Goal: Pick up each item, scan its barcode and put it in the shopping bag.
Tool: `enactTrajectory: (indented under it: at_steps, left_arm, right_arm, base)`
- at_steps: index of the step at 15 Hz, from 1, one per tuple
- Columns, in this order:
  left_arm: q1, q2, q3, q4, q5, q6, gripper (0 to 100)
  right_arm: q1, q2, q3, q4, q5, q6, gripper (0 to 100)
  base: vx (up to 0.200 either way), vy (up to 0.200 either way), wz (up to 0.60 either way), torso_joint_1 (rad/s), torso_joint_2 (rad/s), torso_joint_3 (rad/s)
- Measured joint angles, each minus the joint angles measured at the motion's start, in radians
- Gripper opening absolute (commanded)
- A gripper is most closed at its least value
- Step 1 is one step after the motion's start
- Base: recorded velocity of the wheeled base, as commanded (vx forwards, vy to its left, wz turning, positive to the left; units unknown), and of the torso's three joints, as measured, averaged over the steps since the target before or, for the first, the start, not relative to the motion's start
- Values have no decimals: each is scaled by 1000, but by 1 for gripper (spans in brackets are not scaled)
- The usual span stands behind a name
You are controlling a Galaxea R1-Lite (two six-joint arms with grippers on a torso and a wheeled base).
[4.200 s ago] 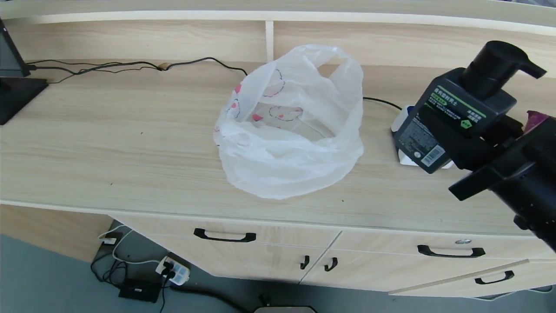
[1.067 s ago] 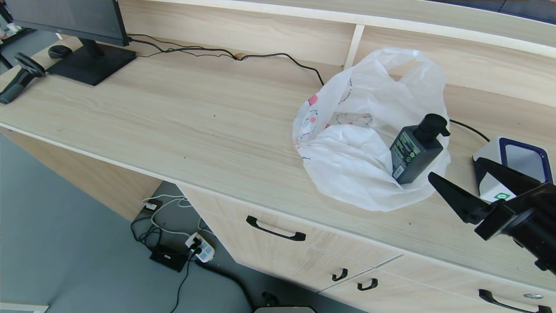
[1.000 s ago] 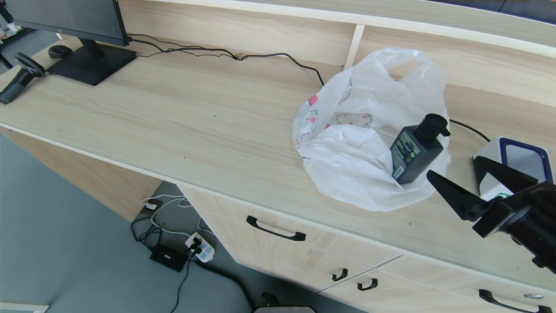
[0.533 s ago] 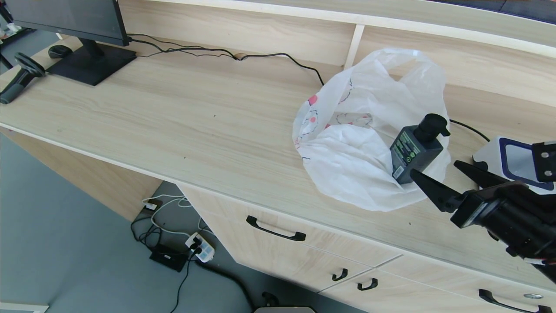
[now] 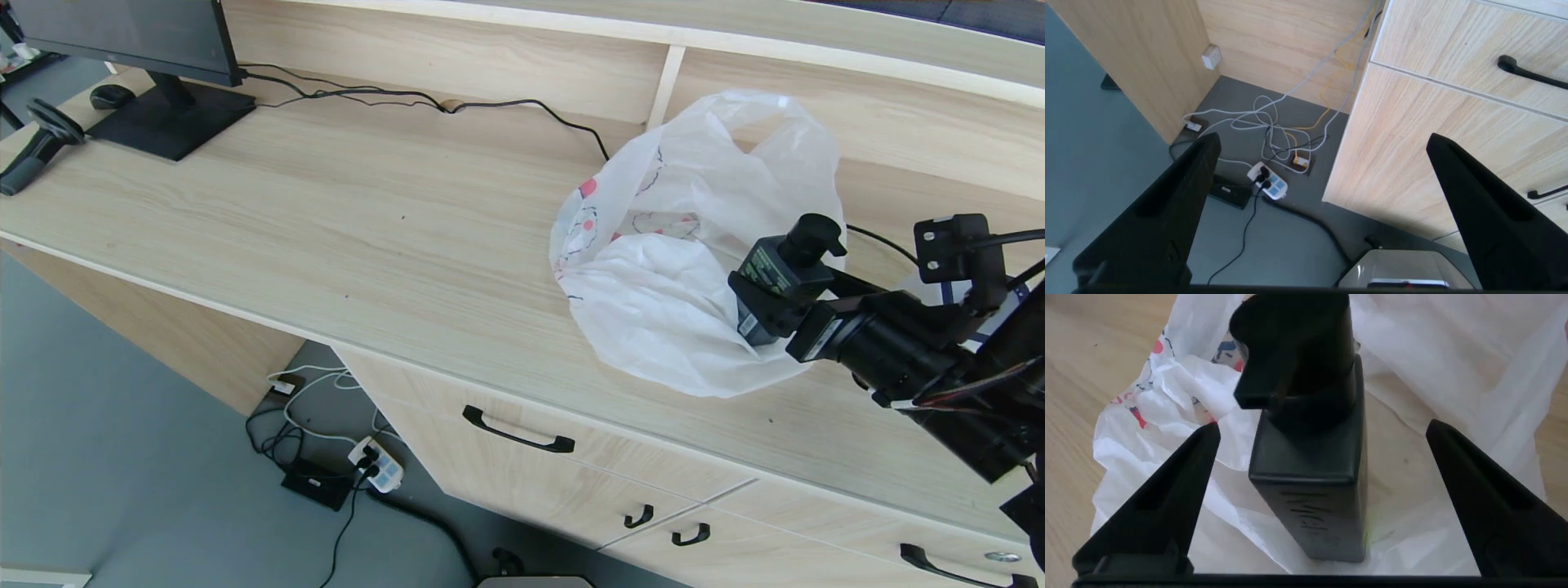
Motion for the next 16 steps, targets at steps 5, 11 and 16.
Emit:
enactTrajectory:
  at_steps: [5,11,16]
  left_arm:
    - [0,0,0,0,0,0,100]
    - [0,0,0,2,0,-1,100]
    - [0,0,0,3,0,-1,100]
  right_arm:
    - [-37,53,-30,-15,11,-2,0]
    - [-33,69,-48,-15,17,-13,0]
    - [-31,60,-98,-51,17,-13,0]
  base:
    - [0,0,0,0,0,0]
    - [0,0,0,0,0,0]
    - [0,0,0,0,0,0]
